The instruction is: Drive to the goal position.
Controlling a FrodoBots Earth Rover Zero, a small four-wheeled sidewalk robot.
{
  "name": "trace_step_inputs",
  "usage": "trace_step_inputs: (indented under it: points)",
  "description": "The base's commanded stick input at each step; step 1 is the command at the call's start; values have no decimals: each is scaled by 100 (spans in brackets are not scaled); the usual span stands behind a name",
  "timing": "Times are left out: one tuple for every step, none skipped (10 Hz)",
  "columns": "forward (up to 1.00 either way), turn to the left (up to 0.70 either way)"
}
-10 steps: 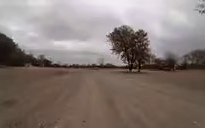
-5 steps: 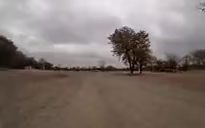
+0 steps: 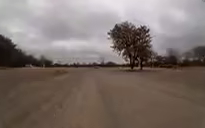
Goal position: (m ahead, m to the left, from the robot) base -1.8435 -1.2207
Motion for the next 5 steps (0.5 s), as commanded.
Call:
trace_step_inputs:
  points:
    - [70, -1]
    - [70, -1]
    - [70, -1]
    - [70, -1]
    - [70, -1]
